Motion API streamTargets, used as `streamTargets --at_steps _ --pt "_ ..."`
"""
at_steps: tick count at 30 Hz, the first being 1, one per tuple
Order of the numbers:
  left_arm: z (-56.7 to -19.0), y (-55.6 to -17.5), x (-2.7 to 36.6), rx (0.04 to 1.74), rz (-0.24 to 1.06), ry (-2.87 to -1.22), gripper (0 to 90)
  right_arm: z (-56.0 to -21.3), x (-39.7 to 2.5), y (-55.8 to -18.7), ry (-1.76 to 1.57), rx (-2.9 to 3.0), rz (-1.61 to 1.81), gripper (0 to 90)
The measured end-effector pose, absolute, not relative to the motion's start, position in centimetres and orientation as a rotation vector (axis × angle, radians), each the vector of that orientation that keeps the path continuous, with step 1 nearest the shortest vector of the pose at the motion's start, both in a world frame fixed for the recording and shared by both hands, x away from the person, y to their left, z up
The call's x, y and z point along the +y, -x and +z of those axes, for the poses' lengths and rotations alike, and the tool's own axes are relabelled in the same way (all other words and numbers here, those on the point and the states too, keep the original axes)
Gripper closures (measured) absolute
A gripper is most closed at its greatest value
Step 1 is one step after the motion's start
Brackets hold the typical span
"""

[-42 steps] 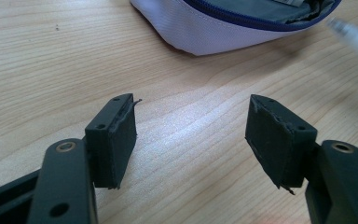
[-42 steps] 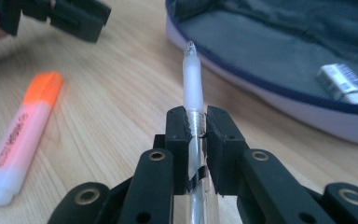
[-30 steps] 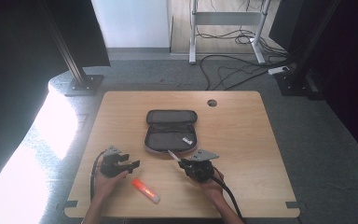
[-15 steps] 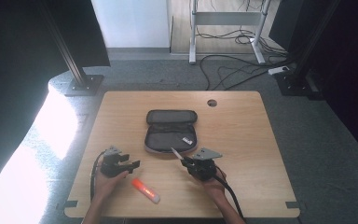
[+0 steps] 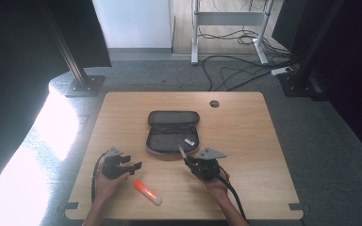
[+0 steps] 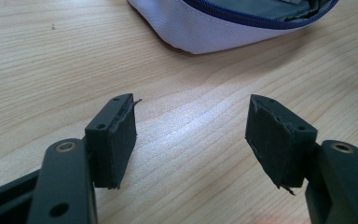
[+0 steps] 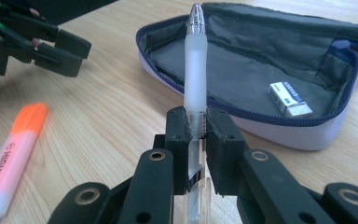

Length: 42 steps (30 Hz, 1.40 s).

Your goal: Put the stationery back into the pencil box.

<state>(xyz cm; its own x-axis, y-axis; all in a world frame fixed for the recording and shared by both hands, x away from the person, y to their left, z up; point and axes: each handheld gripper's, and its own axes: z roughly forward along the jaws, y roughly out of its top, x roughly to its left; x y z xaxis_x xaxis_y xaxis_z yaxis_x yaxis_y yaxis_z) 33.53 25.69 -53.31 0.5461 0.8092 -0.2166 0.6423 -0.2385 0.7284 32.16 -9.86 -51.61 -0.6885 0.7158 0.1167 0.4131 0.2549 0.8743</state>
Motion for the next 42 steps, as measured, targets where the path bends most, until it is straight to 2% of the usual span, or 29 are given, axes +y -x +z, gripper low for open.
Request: streamTargets --at_steps 20,42 --pt "-53.2 -33.5 25.9 1.179 0.263 -1.956 33.9 -49.2 -11.0 -32.9 -1.051 2.149 1.489 78.8" --pt "-53.2 -33.5 25.9 1.177 0.256 -1.96 33.9 -47.1 -10.3 -35.1 -1.045 2.104 1.492 78.8"
